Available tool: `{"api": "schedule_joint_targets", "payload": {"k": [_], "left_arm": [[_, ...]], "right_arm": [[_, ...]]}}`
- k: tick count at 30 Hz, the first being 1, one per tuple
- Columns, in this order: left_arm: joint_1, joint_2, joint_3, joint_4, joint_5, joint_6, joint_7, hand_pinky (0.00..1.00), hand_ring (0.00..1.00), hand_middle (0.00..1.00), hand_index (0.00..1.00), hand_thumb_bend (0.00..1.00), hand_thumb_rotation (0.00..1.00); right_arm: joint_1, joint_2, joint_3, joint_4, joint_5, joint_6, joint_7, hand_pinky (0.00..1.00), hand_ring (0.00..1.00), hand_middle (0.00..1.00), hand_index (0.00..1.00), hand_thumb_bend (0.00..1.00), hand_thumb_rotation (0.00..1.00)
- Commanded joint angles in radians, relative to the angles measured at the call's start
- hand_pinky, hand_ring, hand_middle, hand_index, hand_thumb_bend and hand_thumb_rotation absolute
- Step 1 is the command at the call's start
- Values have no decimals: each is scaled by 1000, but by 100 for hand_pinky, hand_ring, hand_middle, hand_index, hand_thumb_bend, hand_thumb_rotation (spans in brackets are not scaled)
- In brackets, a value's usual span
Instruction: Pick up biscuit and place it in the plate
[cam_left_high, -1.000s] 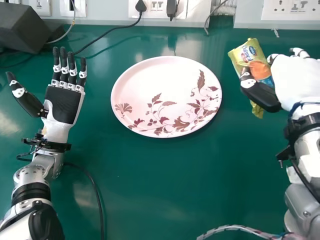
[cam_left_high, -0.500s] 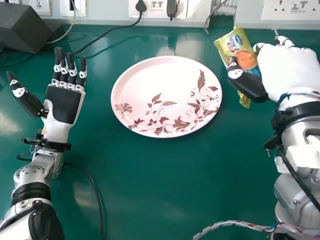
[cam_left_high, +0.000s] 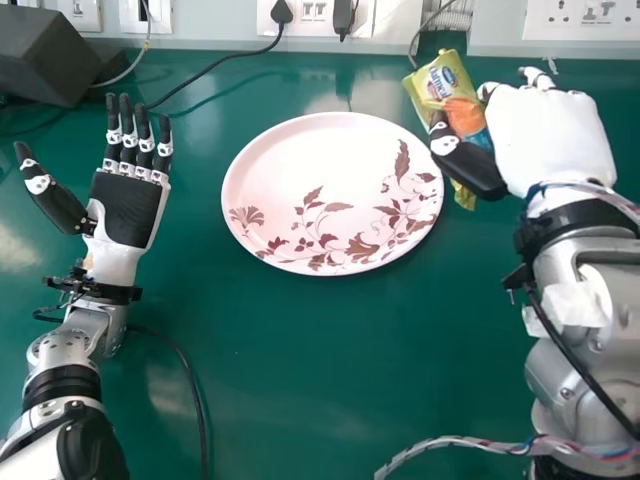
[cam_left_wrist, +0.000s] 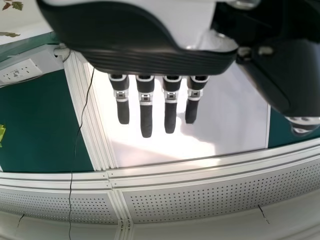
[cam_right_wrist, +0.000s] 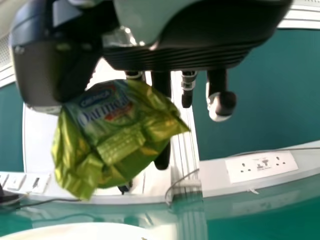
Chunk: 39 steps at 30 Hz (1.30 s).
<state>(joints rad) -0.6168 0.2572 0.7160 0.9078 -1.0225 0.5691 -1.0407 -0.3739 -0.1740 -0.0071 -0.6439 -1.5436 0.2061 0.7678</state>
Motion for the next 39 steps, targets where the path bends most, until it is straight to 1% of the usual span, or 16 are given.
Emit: {"api": "schedule_joint_targets", "payload": {"k": [1,4,9,13,19,23,27,31,33,36,39], "left_arm": [[85,-33,-10,44,33,-2,-4,86,80,90,95,96,65],[85,-34,-11,45,34,-4,-12,86,80,92,95,96,65],[79,-30,-14,58,37,-3,-22,84,80,91,93,96,65],[77,-29,-15,63,39,-1,-26,84,80,91,96,97,66],[80,-31,-17,57,42,-9,-18,85,78,89,97,97,67],[76,-24,-20,69,41,1,-30,84,74,87,96,97,67],[79,-29,-20,59,33,5,-17,83,76,86,95,98,68],[78,-29,-23,65,36,1,-27,83,81,88,96,98,72],[78,-29,-24,66,37,-4,-34,82,81,89,96,98,74],[79,-31,-25,70,36,-6,-52,81,80,88,95,99,73],[84,-34,-23,59,36,-9,-33,79,79,88,96,100,72]], "right_arm": [[-6,1,11,16,19,3,-63,0,0,11,49,50,5],[-4,-6,16,39,47,4,-100,0,0,11,49,50,5],[-4,-21,29,70,81,2,-149,0,0,11,49,50,5],[-13,-34,45,97,87,6,-163,0,0,11,49,50,5],[-31,-39,72,132,82,21,-172,0,0,11,49,50,6],[-37,-47,89,166,95,18,-215,0,0,11,49,50,5],[-39,-61,102,217,136,6,-290,0,0,11,49,50,5],[-64,-72,133,277,129,19,-310,0,0,11,49,50,5],[-72,-76,145,302,136,21,-333,0,0,11,49,50,5],[-83,-75,161,341,151,22,-374,0,0,11,49,50,5],[-101,-82,176,376,163,21,-397,0,0,11,49,50,5]]}}
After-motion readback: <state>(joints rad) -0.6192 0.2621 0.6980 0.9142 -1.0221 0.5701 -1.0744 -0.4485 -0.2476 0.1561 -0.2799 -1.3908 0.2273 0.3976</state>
